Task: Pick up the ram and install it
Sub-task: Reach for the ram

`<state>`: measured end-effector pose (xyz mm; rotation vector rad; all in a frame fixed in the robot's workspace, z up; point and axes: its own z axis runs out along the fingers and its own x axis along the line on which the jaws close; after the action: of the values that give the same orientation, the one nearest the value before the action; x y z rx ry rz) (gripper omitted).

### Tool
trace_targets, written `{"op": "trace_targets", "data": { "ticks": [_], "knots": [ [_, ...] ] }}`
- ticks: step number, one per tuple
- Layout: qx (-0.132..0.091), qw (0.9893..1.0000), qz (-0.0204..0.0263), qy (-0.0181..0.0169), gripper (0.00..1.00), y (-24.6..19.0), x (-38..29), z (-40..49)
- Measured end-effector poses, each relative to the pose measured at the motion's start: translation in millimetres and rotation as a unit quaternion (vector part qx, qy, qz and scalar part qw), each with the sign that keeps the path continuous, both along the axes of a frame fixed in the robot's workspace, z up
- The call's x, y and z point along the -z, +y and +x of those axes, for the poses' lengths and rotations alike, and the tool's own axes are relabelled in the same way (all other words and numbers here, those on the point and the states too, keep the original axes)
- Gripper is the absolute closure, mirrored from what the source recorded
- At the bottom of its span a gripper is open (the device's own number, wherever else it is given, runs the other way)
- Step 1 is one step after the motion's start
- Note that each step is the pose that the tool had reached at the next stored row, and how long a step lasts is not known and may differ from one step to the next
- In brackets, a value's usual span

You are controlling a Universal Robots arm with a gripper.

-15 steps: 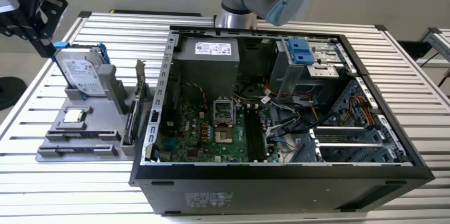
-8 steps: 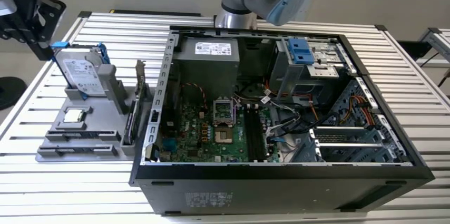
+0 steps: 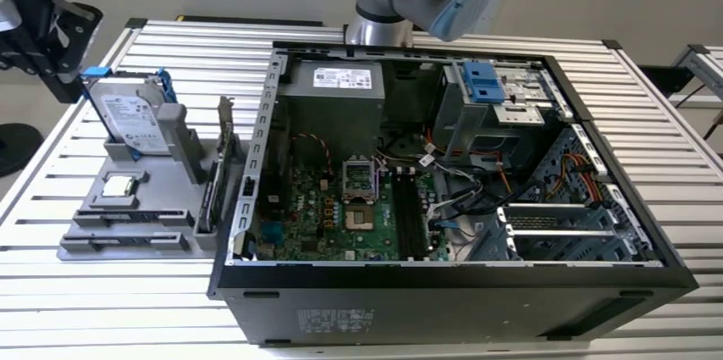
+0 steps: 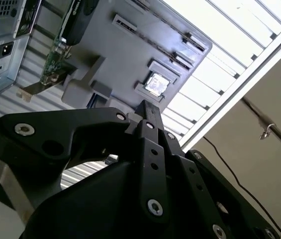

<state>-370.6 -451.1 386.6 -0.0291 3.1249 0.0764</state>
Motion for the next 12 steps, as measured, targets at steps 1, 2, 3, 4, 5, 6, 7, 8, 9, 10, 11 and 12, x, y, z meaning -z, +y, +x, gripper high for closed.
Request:
{"op": "trace_targets", "data": {
  "ticks": [1,2,3,4,5,6,7,8,9,10,11,12],
  "knots": [
    [0.000,1.0000,0.0000,0.0000,1.00,-1.0,0.1,0.0],
    [-0.001,1.0000,0.0000,0.0000,1.00,-1.9,0.1,0.0],
    [-0.001,1.0000,0.0000,0.0001,1.00,-3.0,0.1,0.0],
    [-0.002,1.0000,0.0000,0.0000,1.00,-3.9,0.2,0.0],
    [-0.002,1.0000,0.0000,0.0001,1.00,-4.9,0.3,0.0],
    [-0.003,1.0000,0.0000,0.0001,1.00,-5.7,0.3,0.0],
    [-0.003,1.0000,0.0000,0.0001,1.00,-6.5,0.4,0.0],
    [-0.004,1.0000,0.0000,0.0002,1.00,-7.4,0.4,0.0],
    [-0.004,1.0000,0.0000,0.0001,1.00,-8.2,0.5,0.0],
    [-0.004,1.0000,0.0000,0.0002,1.00,-8.9,0.6,0.0],
    [-0.005,1.0000,0.0000,0.0002,1.00,-9.7,0.7,0.0],
    [-0.005,1.0000,0.0000,0.0002,1.00,-10.4,0.7,0.0]
  ]
}}
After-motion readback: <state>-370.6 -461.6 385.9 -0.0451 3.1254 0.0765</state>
